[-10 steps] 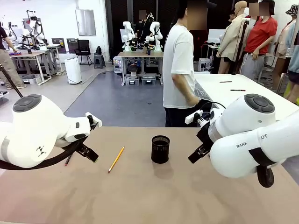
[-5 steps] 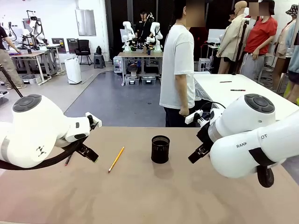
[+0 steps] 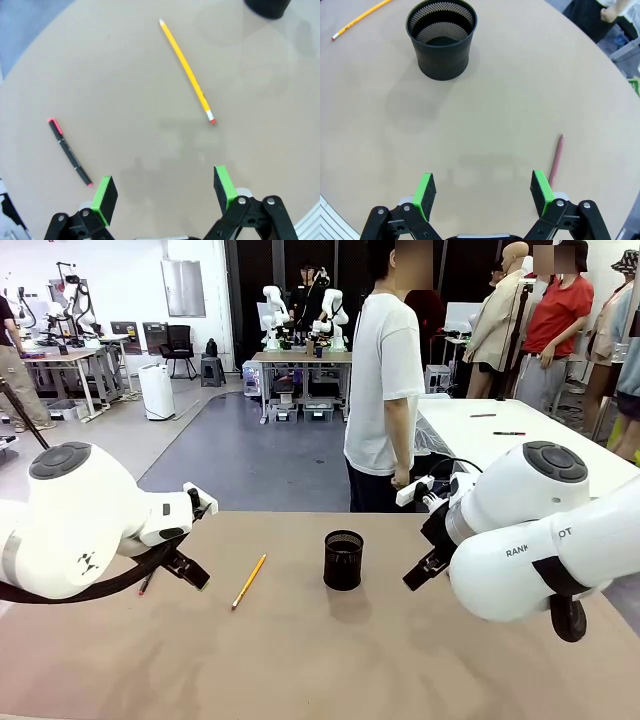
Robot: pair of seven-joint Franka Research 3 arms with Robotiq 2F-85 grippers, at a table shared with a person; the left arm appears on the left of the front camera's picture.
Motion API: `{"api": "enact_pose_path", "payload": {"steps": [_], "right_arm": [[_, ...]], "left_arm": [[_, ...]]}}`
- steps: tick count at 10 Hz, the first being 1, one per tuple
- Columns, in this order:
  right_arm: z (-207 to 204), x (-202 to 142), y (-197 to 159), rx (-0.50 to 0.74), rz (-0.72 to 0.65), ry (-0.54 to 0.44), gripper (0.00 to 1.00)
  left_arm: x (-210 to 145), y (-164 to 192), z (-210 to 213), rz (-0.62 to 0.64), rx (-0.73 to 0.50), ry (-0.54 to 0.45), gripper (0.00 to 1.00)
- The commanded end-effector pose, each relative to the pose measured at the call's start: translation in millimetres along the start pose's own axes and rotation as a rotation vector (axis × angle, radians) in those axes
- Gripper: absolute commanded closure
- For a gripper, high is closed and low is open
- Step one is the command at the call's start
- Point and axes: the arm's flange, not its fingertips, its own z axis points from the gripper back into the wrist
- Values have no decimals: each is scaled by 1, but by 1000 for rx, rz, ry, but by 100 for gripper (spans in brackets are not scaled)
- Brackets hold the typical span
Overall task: Place the pens into the pen holder.
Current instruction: Pick up a writing instrument from the table and place it into the Pen holder.
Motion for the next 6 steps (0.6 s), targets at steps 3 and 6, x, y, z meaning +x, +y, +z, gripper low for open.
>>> {"api": "enact_pose_path", "payload": {"steps": [3,6], "right_arm": [[11,4,1,104,4,5,0],[37,8,5,250,8,-15,0]], "left_arm": [[12,-11,14,-71,-91,137,0],[19,-13,48,-118,-267,84,0]]}}
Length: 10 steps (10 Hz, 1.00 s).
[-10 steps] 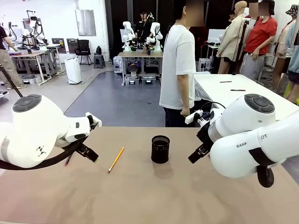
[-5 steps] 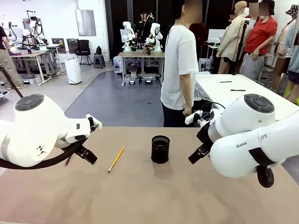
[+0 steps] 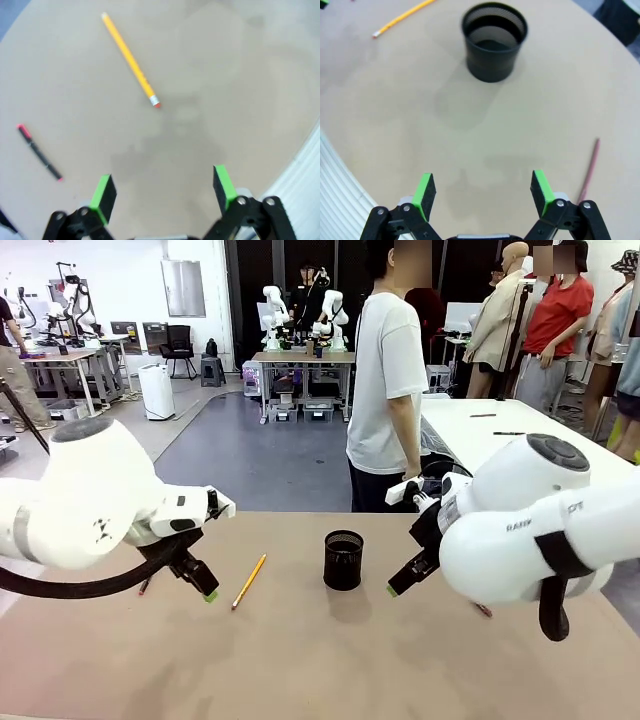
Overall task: Place the pens into the pen holder.
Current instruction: Pick up a writing instrument from the table and place it into the Pen holder.
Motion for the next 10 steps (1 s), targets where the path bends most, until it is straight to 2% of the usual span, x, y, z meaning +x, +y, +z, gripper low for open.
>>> {"api": "enact_pose_path", "payload": {"steps": [1,3,5,7,10], "right_arm": [[28,2,-10,102,58,12,0],[59,10,-5,189,105,-3,0],[97,19,-13,233,124,-26,0],[131,23,-28,262,147,-73,0],[169,30,-46,256,164,-70,0]], "left_arm": [[-7,14,35,-76,-122,-63,0],[-9,12,66,-171,-202,-170,0],[-10,13,96,-249,-232,-222,0],[-13,31,119,-266,-228,-280,0],[-6,58,155,-255,-144,-356,0]]}}
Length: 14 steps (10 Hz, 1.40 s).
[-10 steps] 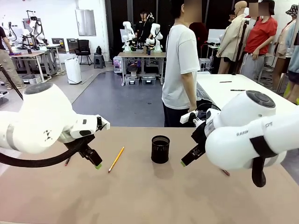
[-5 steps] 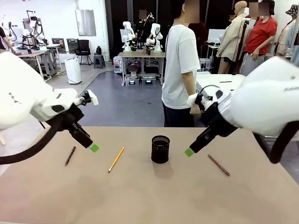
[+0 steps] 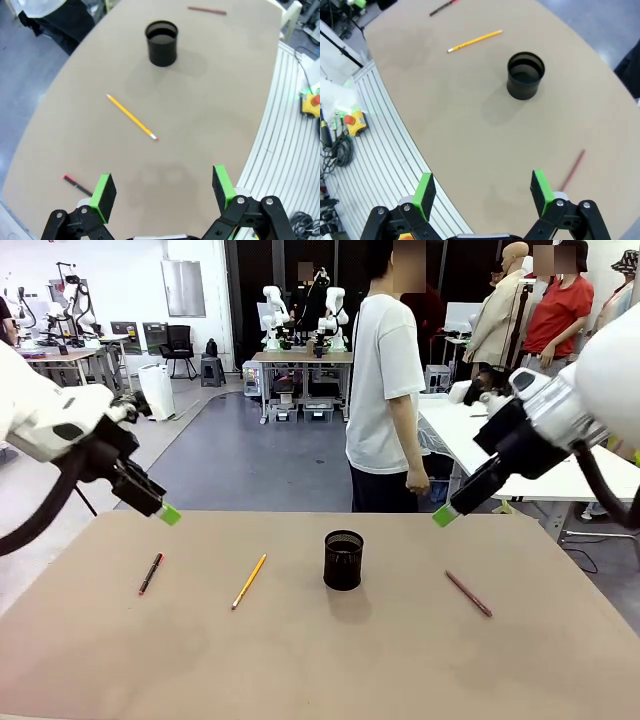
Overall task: Place the pens into the pen holder.
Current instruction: Pick up a writing instrument from the table and place it into the Pen holder.
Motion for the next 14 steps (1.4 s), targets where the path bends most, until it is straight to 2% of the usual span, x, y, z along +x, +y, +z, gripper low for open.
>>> {"api": "enact_pose_path", "payload": {"steps": [1,2,7,14], "right_arm": [[18,0,-6,22,36,-9,0],[32,1,-9,-8,49,5,0],[93,-20,-34,-48,65,-73,0],[125,-14,-46,-62,61,-102,0]], "left_arm": [[9,15,14,-25,6,-39,0],[13,19,22,-19,20,-37,0],[25,39,58,-4,51,-40,0],[27,37,69,8,107,-33,0]]}}
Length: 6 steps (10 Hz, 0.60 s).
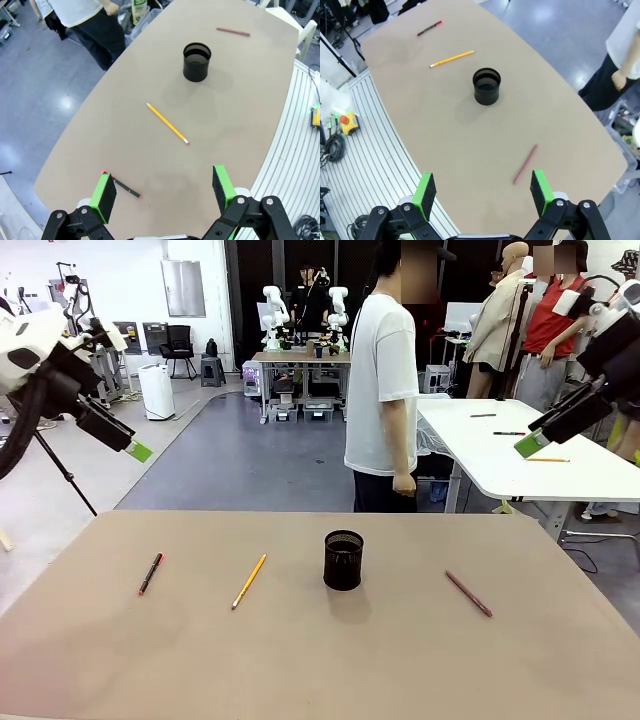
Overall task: Place the pens into the pen holder.
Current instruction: Pick up a writing instrument from the table and place it into the Pen holder.
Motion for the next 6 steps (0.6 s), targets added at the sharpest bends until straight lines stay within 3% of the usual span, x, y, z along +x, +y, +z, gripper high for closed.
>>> {"api": "enact_pose_path", "payload": {"steps": [1,6], "right_arm": [[-3,-5,-13,17,15,8,0],[0,0,0,0,0,0,0]], "left_arm": [[-1,0,0,2,-3,-1,0],[-1,0,0,2,-3,-1,0]]}}
